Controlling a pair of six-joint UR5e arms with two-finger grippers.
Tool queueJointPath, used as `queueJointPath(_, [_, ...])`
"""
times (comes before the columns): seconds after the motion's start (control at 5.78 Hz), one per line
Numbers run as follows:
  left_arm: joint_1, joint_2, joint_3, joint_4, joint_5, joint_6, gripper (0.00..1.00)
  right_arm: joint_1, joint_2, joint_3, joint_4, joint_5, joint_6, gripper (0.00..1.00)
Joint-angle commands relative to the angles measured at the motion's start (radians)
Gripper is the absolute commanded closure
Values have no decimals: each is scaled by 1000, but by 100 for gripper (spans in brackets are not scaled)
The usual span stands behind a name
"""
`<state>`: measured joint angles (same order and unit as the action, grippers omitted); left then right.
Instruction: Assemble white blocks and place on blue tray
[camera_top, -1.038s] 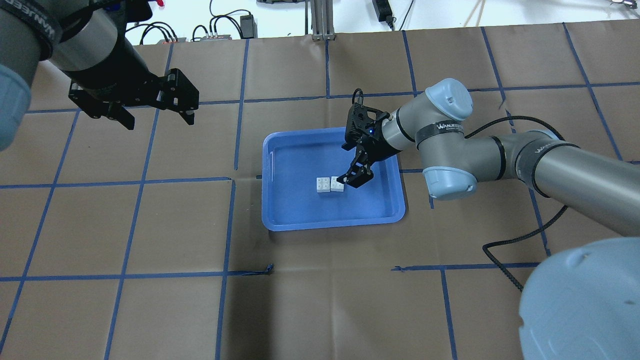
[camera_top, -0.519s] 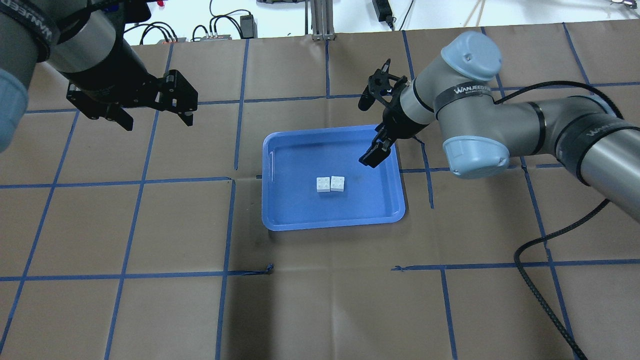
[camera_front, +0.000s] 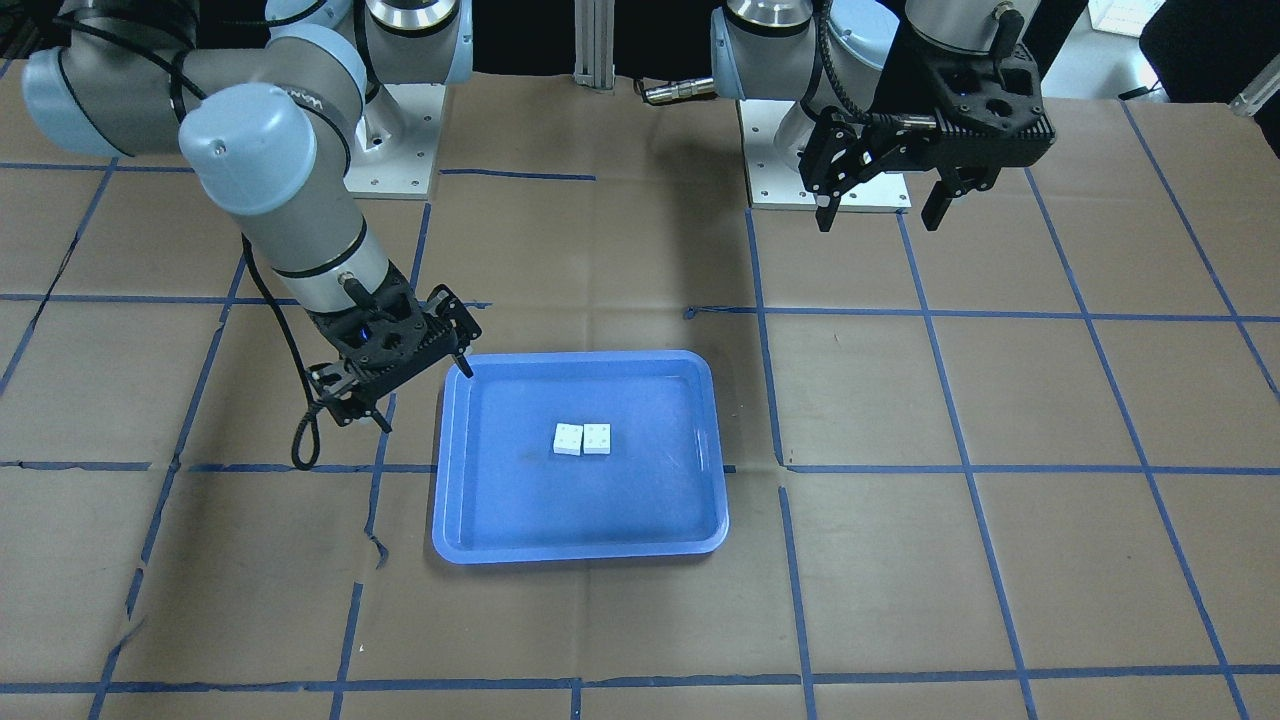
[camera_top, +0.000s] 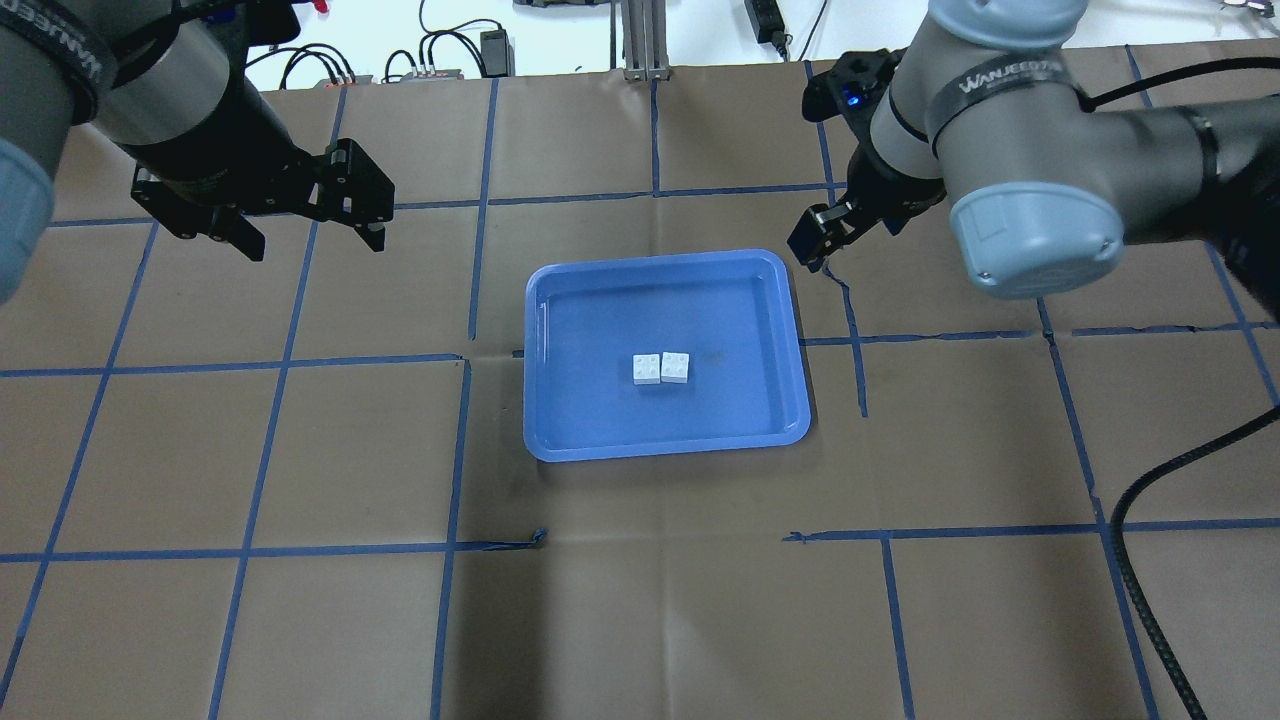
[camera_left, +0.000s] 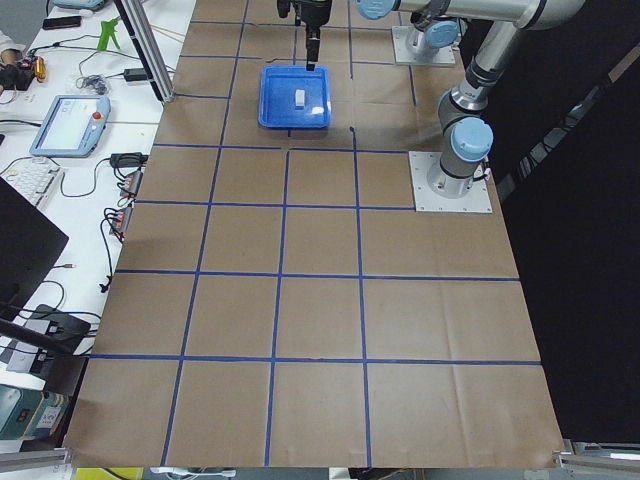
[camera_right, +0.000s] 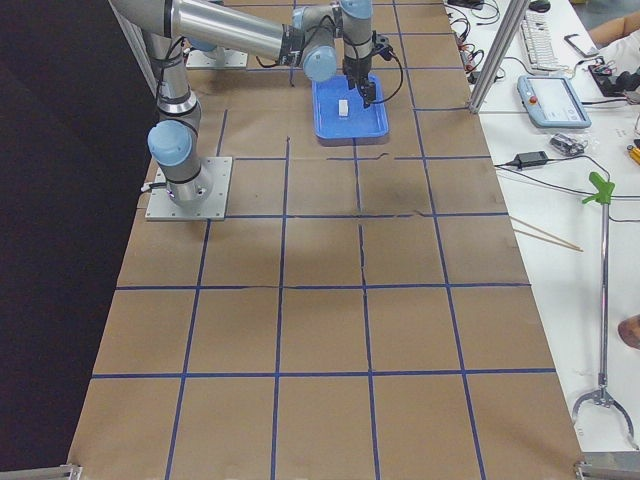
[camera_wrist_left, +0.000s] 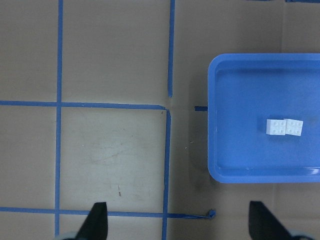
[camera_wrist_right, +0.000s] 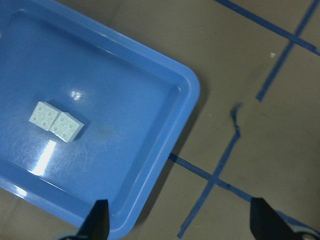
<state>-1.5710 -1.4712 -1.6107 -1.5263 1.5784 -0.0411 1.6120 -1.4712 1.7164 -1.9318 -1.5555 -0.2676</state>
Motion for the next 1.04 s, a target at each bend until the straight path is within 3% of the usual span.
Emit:
queueJointPath(0.0, [0,0,0,-1,-1,0,1,-35,-34,-156,309,-47,274,0])
queueJointPath(0.35, [-1,2,0,-1,-1,0,1,-53,-58,-247,477,-38,280,0])
queueJointPath(0.87, [0,2,2,-1,-3,0,1,-47,-58,-247,481,-37,284,0])
